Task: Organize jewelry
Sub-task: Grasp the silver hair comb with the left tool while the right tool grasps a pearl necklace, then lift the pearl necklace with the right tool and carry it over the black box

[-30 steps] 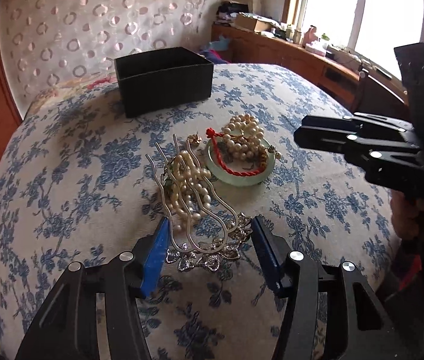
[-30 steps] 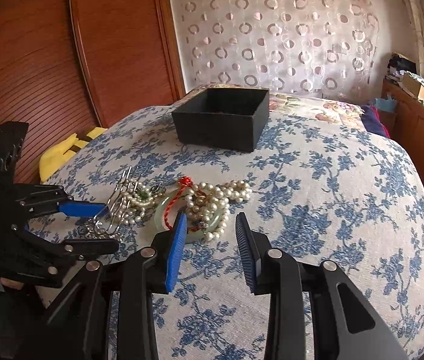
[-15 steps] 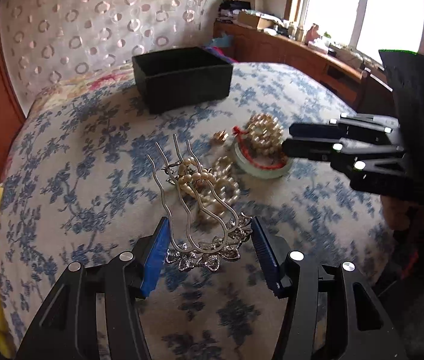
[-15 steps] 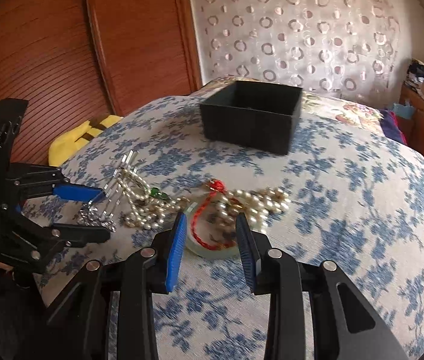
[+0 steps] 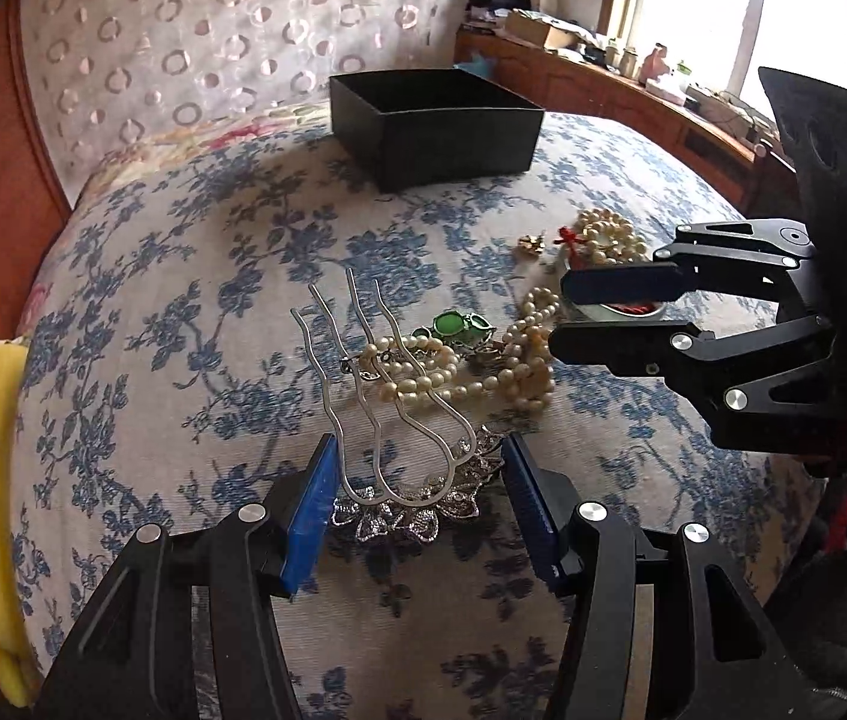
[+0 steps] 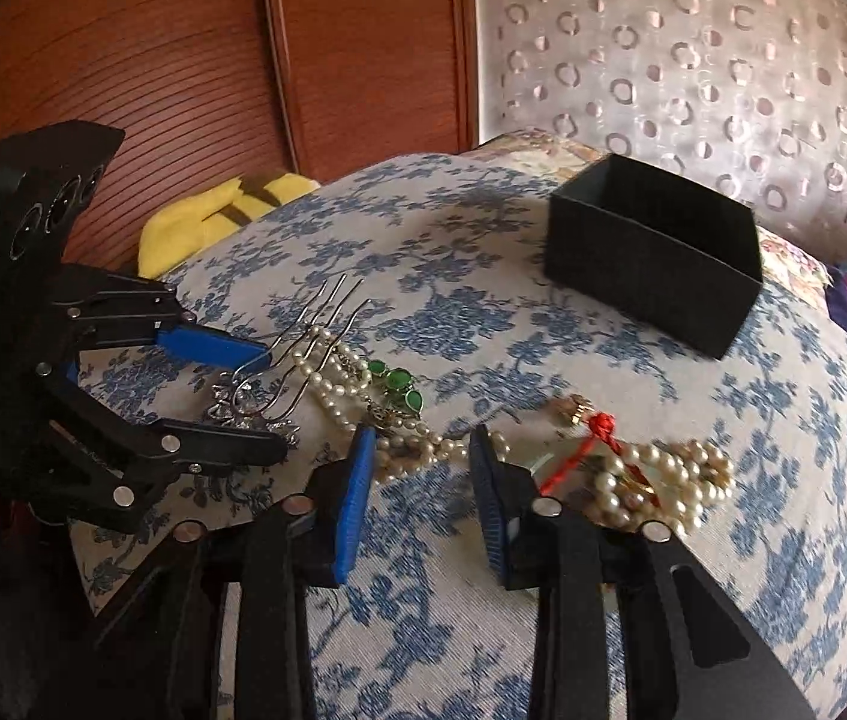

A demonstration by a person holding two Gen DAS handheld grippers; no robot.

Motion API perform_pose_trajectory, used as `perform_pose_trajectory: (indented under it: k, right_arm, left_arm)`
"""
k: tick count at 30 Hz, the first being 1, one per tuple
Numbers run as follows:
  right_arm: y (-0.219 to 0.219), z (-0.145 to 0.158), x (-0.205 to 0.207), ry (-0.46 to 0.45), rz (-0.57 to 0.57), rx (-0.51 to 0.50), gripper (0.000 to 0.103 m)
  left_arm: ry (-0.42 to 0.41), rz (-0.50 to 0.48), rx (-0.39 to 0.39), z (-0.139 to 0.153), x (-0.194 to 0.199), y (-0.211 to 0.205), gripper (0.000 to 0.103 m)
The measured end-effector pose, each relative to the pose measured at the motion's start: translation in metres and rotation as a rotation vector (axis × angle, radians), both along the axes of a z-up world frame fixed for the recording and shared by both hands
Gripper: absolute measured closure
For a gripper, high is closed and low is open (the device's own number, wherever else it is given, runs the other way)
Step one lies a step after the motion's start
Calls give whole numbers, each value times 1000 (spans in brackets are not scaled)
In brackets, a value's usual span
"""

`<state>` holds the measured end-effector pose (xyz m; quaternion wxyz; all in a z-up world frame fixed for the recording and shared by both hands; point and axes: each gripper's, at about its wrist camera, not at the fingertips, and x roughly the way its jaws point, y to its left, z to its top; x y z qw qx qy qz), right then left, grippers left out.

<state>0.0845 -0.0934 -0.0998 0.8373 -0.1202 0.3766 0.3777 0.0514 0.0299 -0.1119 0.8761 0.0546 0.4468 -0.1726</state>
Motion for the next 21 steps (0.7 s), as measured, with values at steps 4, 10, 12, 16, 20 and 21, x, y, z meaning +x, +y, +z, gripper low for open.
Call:
perform_pose_trajectory:
  k: [4,10,12,16,20,21]
  right_arm:
    - [7,1,-2,8,40,-3,74]
    - [24,-5,-5,-6,96,-51,74]
    - [29,-7,-4,-15,101,-75,74]
    - [38,-9,-6,-80,121,-140,74]
    - [39,-11,-3,-101,133,-170,74]
    - [39,-11,-3,-102,140,-172,74]
  left_arm:
    - [-1,3,-8,-1,1,3,51]
    - [-8,2,-20,2,2,4,51]
    - [-12,-3,-23,4,1,4,51]
    - [-21,-5,-18,7,1,4,51]
    - [-25,0,-21,9,1,6,51]
    - [-25,1,-25,10,2,7,51]
